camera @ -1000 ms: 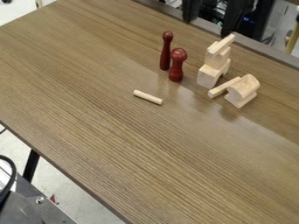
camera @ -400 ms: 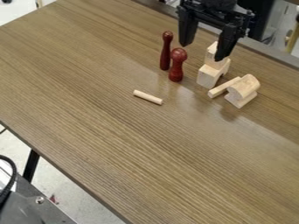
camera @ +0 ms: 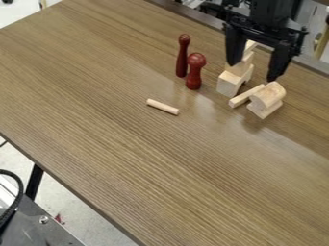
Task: Take the rectangle and put it on the left
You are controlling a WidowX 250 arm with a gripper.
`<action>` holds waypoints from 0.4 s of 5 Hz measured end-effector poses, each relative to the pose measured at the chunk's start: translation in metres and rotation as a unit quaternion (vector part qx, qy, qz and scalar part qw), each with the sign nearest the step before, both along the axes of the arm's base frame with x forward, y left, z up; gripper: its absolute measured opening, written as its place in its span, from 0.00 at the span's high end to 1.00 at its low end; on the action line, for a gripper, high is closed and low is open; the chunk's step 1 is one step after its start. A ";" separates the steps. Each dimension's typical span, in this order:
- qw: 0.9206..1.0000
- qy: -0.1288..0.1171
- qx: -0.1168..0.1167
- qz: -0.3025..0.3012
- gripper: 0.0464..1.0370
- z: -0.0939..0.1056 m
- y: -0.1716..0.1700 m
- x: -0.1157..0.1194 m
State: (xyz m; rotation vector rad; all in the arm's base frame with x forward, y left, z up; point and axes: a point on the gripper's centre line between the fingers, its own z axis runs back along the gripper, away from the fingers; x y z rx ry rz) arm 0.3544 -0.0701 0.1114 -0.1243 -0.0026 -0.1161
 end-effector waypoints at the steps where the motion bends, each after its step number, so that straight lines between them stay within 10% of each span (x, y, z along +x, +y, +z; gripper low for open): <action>1: 1.000 -0.022 -0.017 0.004 0.04 -0.004 -0.006 0.013; 2: 0.999 -0.033 -0.011 0.005 0.04 -0.016 -0.005 0.024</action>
